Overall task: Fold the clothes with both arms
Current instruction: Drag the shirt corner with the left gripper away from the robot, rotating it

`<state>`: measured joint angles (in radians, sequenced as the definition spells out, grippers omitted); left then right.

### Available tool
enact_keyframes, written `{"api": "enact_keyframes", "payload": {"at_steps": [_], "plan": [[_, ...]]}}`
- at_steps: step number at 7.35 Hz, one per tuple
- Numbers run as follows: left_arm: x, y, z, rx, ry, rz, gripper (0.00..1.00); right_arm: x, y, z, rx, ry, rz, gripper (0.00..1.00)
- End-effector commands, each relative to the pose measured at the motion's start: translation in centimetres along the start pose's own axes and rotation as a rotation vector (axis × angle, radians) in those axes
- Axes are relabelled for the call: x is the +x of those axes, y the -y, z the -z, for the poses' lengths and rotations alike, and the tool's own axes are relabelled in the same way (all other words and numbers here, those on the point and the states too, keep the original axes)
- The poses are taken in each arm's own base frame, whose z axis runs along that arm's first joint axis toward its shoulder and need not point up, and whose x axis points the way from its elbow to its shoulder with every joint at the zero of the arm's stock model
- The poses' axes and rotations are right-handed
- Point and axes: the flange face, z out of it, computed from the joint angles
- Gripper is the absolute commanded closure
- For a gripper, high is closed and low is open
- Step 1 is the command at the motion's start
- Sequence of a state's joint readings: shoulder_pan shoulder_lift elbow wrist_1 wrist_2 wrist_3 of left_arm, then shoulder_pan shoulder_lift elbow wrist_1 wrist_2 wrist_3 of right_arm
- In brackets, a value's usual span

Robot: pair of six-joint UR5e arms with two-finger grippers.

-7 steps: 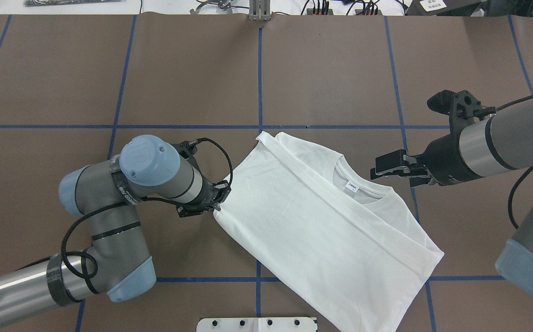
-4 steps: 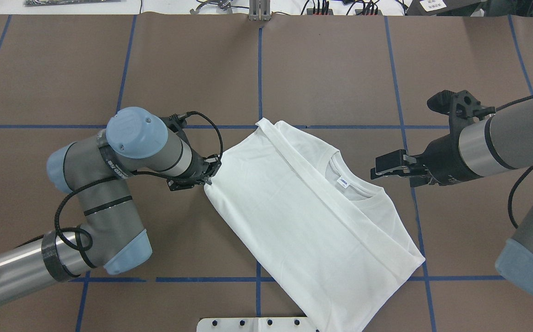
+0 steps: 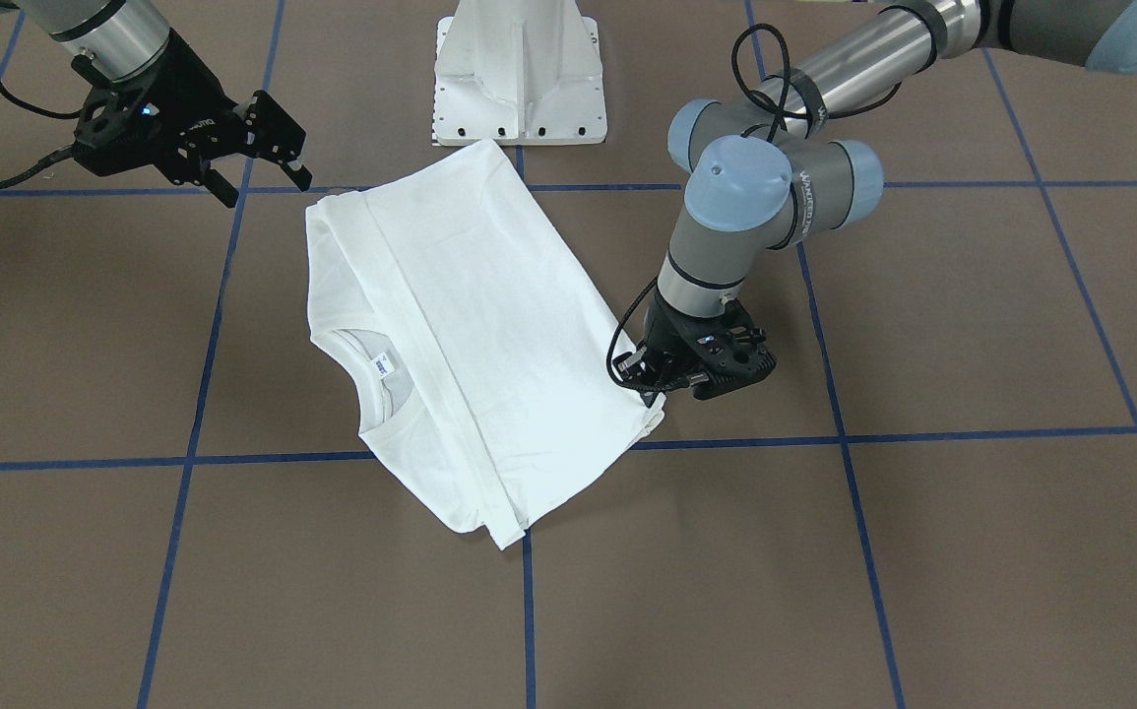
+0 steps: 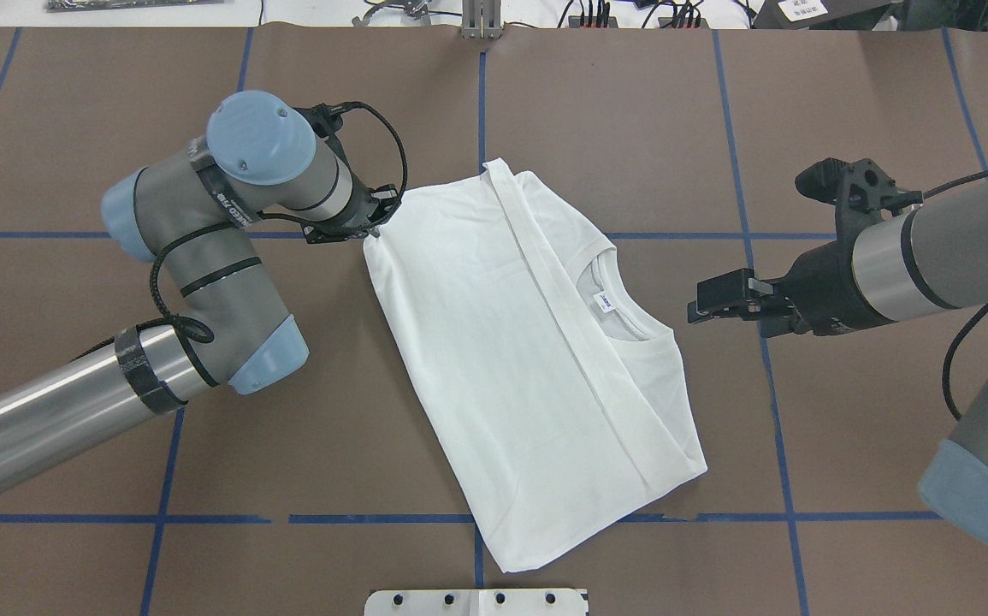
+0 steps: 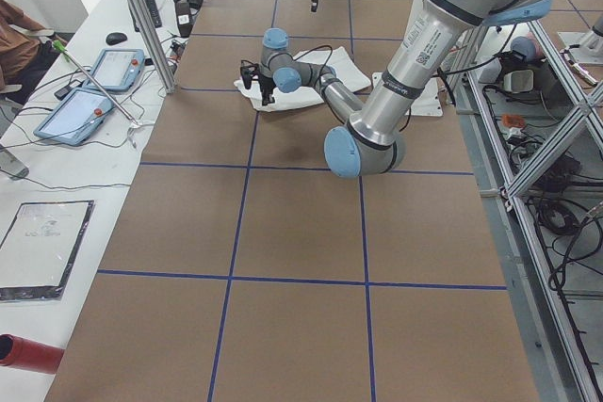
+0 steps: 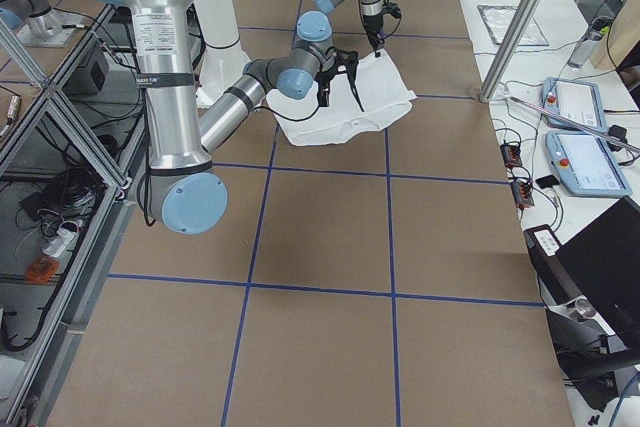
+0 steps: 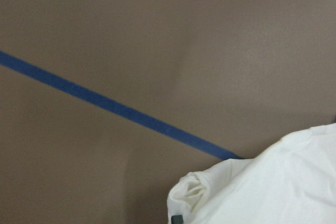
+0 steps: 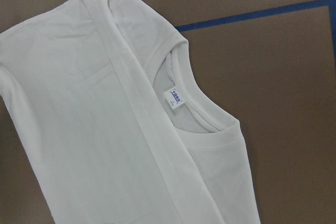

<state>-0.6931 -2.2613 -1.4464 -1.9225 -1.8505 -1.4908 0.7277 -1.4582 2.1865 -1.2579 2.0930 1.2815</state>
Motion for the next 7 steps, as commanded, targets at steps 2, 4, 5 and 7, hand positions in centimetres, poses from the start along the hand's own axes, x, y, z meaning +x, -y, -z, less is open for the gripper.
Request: {"api": "enact_keyframes", "payload": {"at_steps": [2, 4, 5, 7], "plan": [[3.3, 3.9, -3.8, 0.153, -0.1, -0.116, 1.0, 0.0, 0.1, 0.0, 0.01, -0.003, 0.0, 0.0], [5.5, 5.3, -5.8, 0.231, -0.159, -0.13, 1.0, 0.0, 0.1, 0.0, 0.01, -0.003, -0.001, 0.0], [6.2, 5.8, -6.3, 0.259, -0.157, -0.149, 1.0, 0.0, 0.1, 0.0, 0.012, -0.003, -0.001, 0.0], [5.5, 6.2, -7.2, 0.278, -0.171, -0.162, 1.0, -0.1, 0.1, -0.1, 0.017, -0.004, 0.001, 0.0]]}}
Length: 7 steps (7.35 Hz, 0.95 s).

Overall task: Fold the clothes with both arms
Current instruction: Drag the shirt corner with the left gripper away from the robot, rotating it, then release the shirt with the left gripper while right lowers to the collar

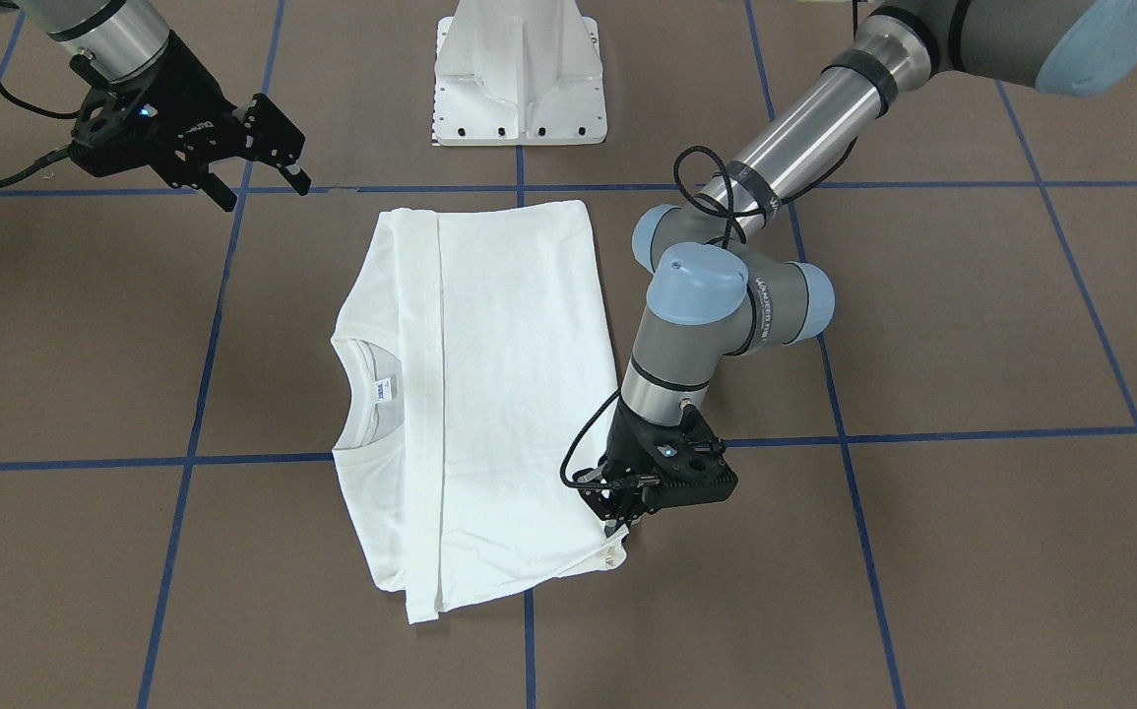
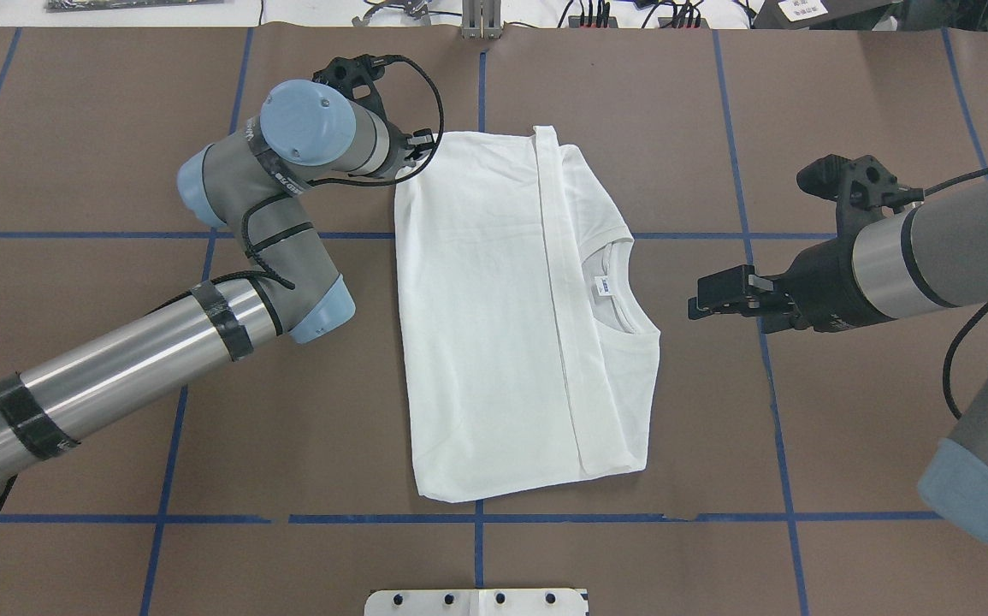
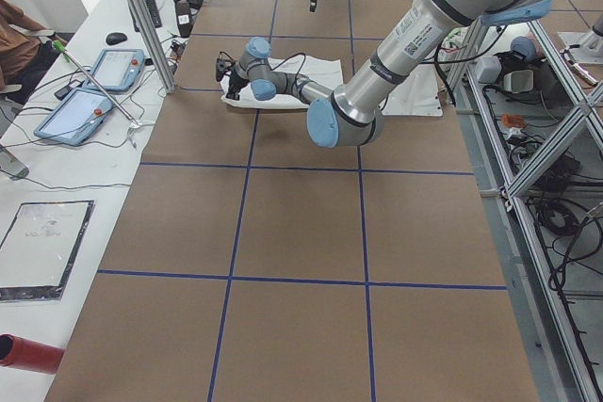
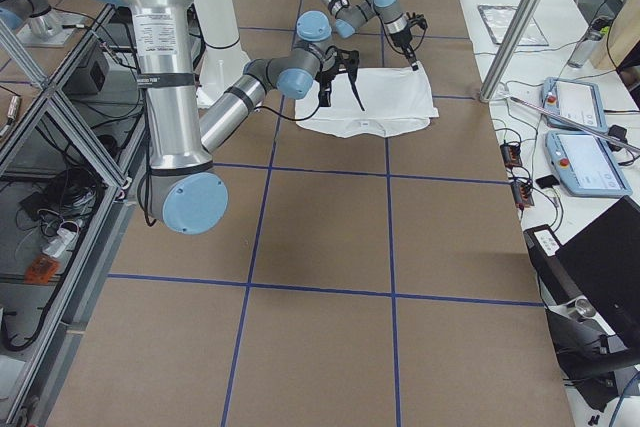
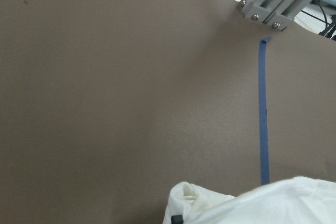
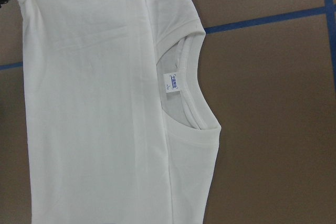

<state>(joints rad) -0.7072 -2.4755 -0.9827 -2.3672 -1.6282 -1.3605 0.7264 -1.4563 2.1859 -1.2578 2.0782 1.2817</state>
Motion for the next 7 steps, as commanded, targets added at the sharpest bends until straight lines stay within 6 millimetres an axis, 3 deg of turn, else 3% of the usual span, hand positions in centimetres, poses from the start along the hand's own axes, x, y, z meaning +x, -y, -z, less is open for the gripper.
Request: {"api": "enact_keyframes", "payload": {"at_steps": [1, 2, 3, 5, 7], "plan": [[-0.3, 0.1, -0.6, 0.023, -0.031, -0.008, 1.0, -0.1, 0.0, 0.0, 0.008, -0.001, 0.001, 0.0], [-0.2, 0.3, -0.3, 0.032, -0.052, -0.008, 0.91, -0.1, 0.0, 0.0, 0.007, -0.001, 0.001, 0.0], [-0.3, 0.3, -0.3, 0.037, -0.054, -0.01, 0.01, 0.0, 0.0, -0.1, 0.006, -0.002, 0.002, 0.0], [-0.1, 0.7, 0.0, 0.043, -0.062, -0.005, 0.0, -0.1, 0.0, -0.1, 0.019, -0.005, 0.004, 0.0], [-0.8, 3.5, 0.7, 0.07, -0.057, 0.006, 0.0, -0.8, -0.4, -0.4, 0.011, 0.003, 0.016, 0.0]]}}
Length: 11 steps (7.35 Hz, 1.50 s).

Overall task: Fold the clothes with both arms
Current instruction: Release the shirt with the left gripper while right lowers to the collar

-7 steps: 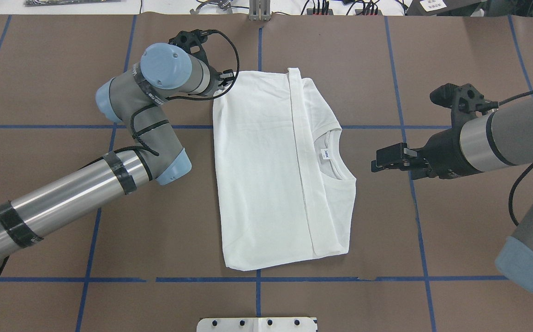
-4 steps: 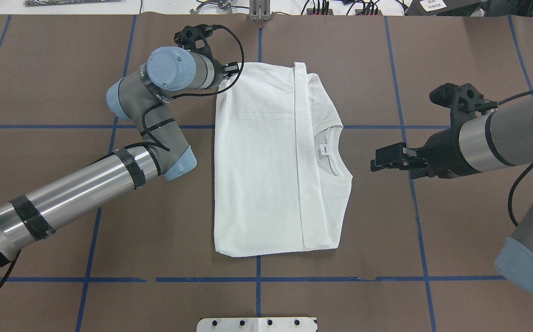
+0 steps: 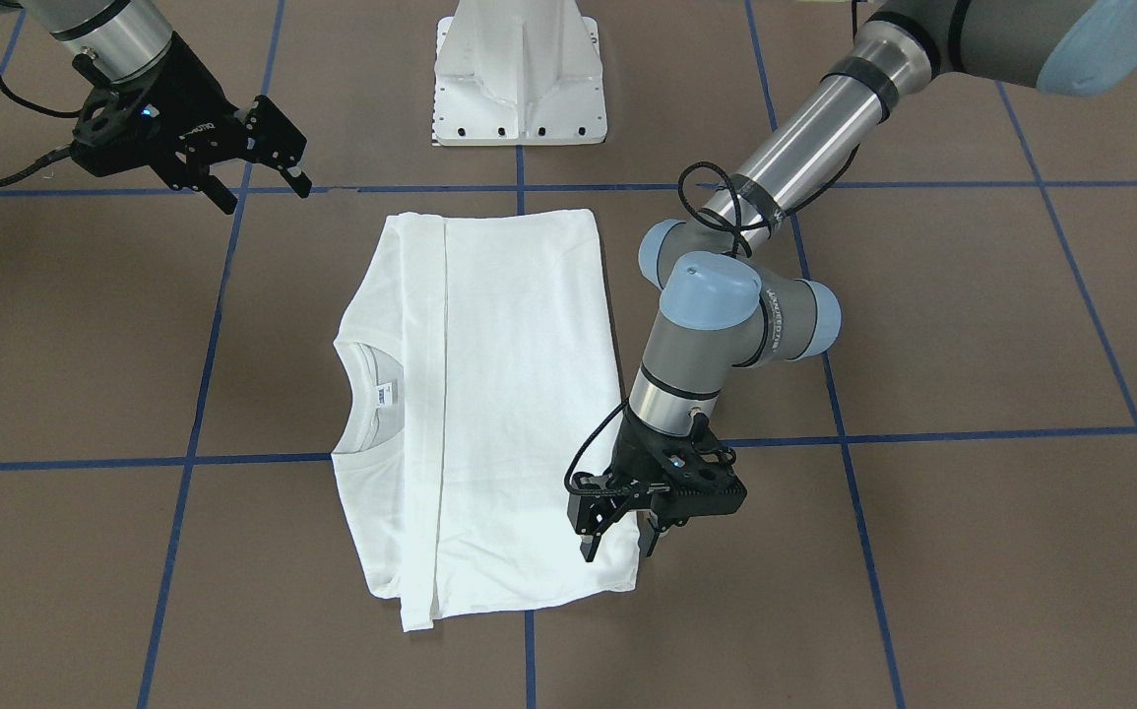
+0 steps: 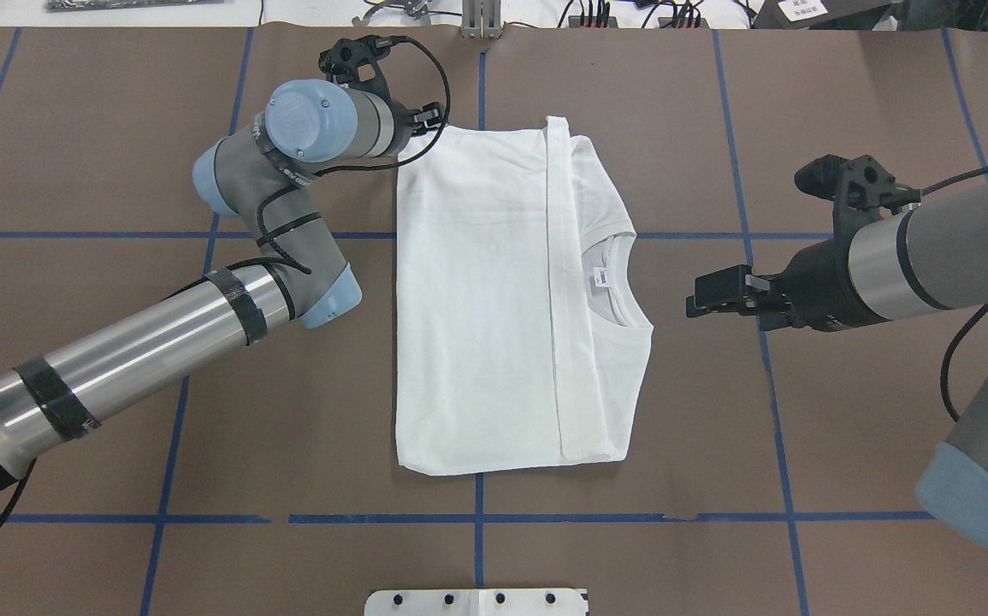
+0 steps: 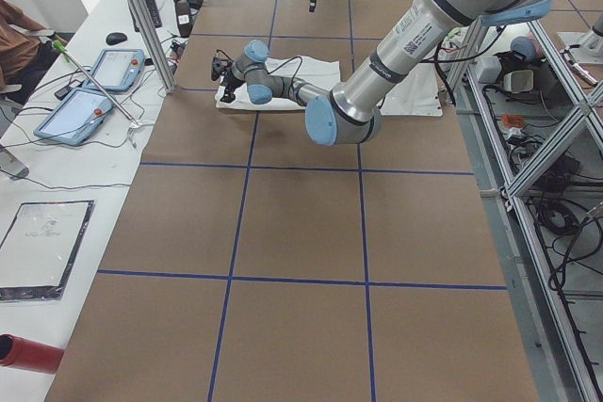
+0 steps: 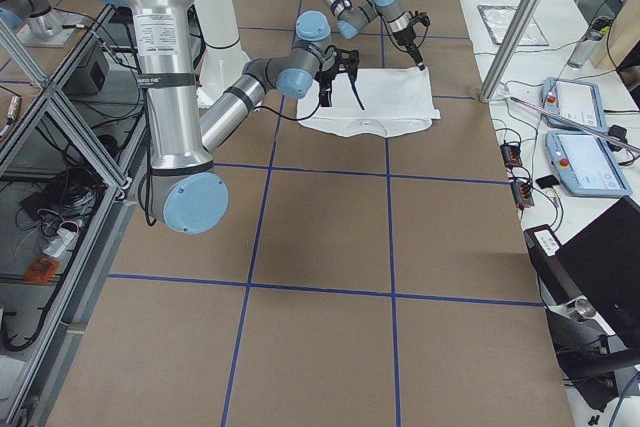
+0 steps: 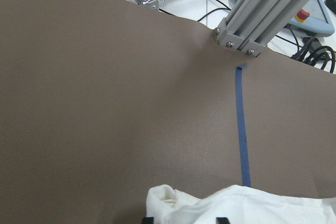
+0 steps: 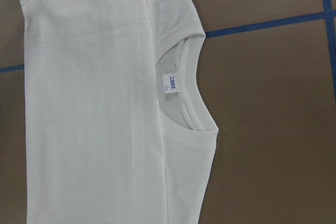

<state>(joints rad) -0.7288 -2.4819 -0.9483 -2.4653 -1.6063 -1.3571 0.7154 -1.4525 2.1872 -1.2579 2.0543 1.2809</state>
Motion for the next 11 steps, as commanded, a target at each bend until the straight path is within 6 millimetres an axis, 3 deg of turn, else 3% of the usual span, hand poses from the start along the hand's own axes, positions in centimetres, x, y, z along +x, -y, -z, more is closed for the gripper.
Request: {"api": "enact_keyframes", "payload": {"at_steps": [1, 2, 3, 4, 5, 6, 7, 8, 9, 11], "plan": [[-0.6, 3.0, 0.8, 0.022, 0.007, -0.015, 0.0, -1.4, -0.6, -1.0, 0.009, 0.004, 0.022, 0.0], [-0.9, 3.9, 1.5, -0.009, 0.028, -0.011, 0.0, -2.1, -2.2, -2.8, 0.014, -0.017, 0.046, 0.0], [-1.9, 4.0, 4.1, -0.087, 0.033, -0.001, 0.0, -2.8, -4.0, -4.7, 0.03, -0.038, 0.076, 0.0], [-4.3, 3.3, 7.7, -0.116, 0.024, 0.003, 0.0, -3.6, -5.6, -6.4, 0.04, -0.053, 0.112, 0.0], [-6.2, 2.3, 10.4, -0.155, 0.023, 0.006, 0.0, -5.2, -6.3, -8.2, 0.029, -0.101, 0.161, 0.0], [-7.4, 1.2, 12.4, -0.209, 0.043, 0.015, 0.0, -8.6, -6.9, -10.0, 0.026, -0.171, 0.201, 0.0], [-8.9, 0.4, 15.7, -0.221, 0.043, 0.016, 0.0, -12.6, -7.9, -13.0, 0.053, -0.227, 0.249, 0.0], [-10.1, -0.7, 18.8, -0.253, 0.015, 0.013, 0.0, -14.6, -8.8, -16.3, 0.06, -0.259, 0.281, 0.0], [-10.8, -1.3, 19.8, -0.279, 0.006, 0.015, 0.0, -14.0, -9.7, -18.3, 0.047, -0.299, 0.35, 0.0], [-10.9, -1.7, 19.6, -0.284, 0.01, 0.019, 0.0, -13.7, -12.6, -20.9, 0.032, -0.367, 0.504, 0.0]]}}
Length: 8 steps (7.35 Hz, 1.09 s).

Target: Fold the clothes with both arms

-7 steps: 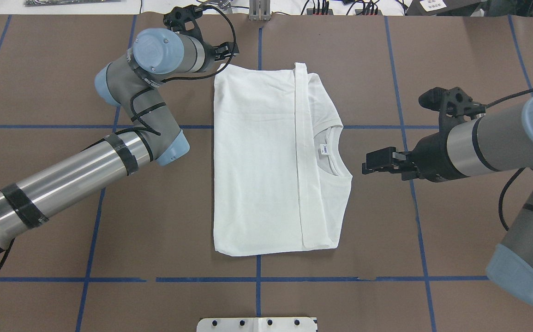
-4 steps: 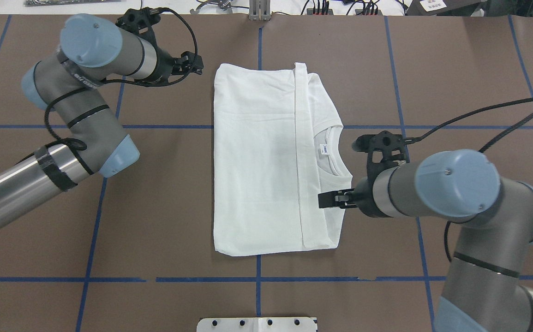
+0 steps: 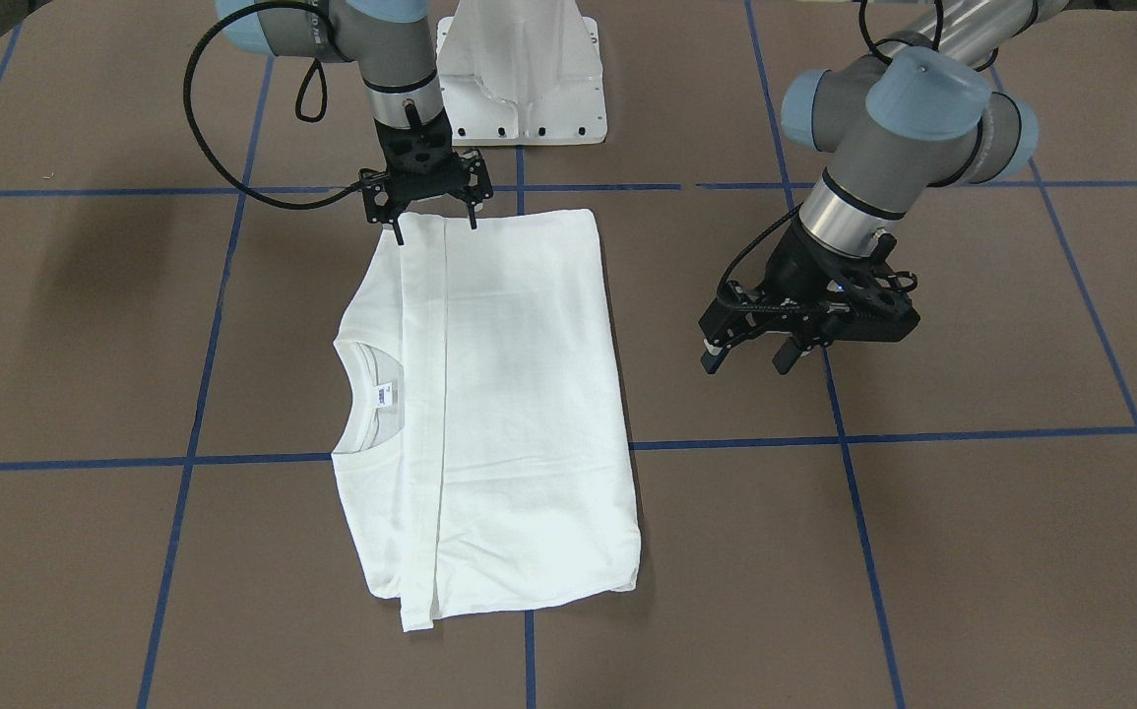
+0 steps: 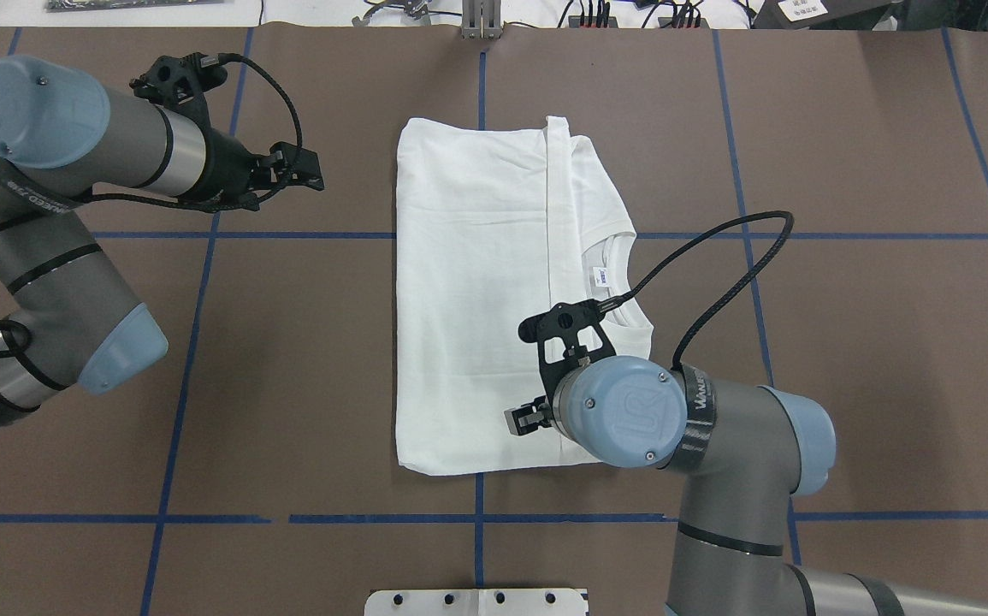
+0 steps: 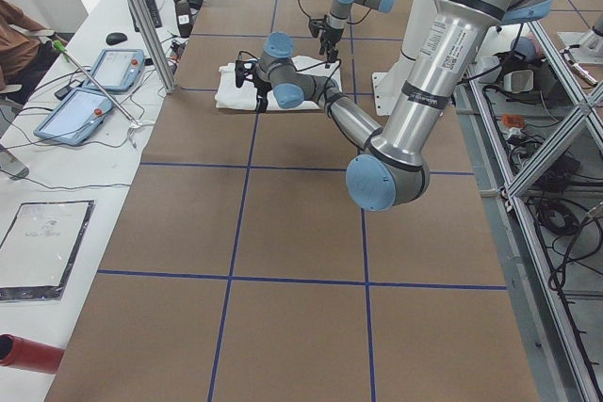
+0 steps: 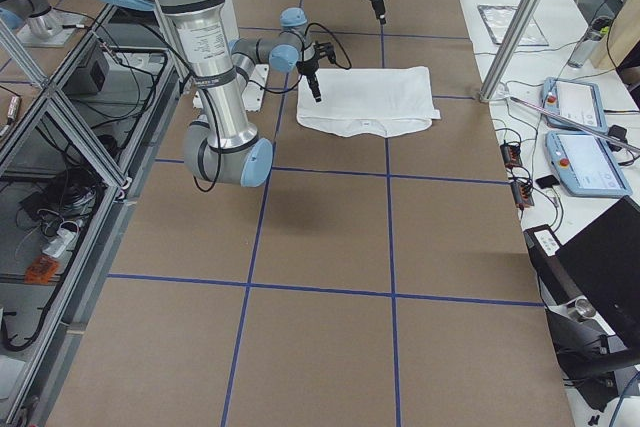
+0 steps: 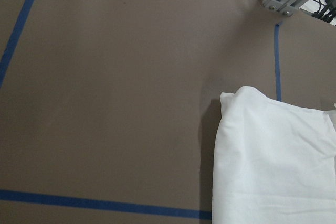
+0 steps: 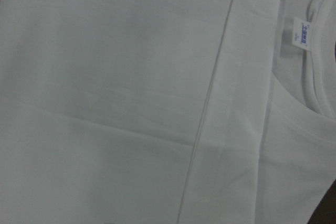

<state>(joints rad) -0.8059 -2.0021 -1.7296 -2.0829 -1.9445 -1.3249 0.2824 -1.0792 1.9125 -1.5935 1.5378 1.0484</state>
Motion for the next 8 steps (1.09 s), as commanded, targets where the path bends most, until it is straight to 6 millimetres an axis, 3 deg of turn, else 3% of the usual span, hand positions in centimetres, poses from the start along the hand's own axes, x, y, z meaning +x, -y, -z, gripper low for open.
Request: {"api": "enact_keyframes", "payload": {"at_steps": [1, 8], "plan": [[-0.2, -0.5, -0.2, -0.012, 0.002, 0.005, 0.0, -0.9, -2.2, -2.0, -0.016, -0.05, 0.086, 0.0], [0.2, -1.0, -0.9, -0.021, 0.001, -0.003, 0.0, -0.9, -3.5, -3.6, -0.062, -0.13, 0.173, 0.0]]}}
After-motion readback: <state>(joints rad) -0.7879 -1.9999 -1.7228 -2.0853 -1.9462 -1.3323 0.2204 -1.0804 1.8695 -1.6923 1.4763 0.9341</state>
